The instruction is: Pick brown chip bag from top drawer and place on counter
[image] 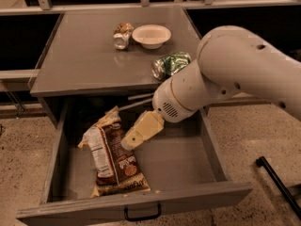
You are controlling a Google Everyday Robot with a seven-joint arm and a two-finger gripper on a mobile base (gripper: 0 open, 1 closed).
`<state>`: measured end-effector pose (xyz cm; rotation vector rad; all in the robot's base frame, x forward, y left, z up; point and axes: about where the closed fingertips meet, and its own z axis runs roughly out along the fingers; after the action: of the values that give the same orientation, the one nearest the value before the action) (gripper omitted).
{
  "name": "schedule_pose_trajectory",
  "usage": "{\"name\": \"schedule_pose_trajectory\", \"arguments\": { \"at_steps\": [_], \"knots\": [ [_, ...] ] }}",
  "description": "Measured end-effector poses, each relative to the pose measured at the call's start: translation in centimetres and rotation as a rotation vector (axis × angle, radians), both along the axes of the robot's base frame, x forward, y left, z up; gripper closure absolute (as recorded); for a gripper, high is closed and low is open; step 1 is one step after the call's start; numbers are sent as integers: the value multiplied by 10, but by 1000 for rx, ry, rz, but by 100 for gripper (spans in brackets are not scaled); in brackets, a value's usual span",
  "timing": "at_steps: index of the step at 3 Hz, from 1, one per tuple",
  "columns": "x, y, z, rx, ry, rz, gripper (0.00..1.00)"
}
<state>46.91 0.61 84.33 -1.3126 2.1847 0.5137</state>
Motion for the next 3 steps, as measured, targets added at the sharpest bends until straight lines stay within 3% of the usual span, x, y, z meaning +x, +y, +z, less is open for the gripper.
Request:
{"name": "schedule_pose_trajectory", "arguments": {
  "at_steps": [1, 2, 3],
  "knots": [
    [3, 0, 3, -6, -11, -3, 0],
    [5, 14, -13, 32, 14, -14, 0],
    [19, 34, -32, 111, 11, -70, 0]
  ]
}}
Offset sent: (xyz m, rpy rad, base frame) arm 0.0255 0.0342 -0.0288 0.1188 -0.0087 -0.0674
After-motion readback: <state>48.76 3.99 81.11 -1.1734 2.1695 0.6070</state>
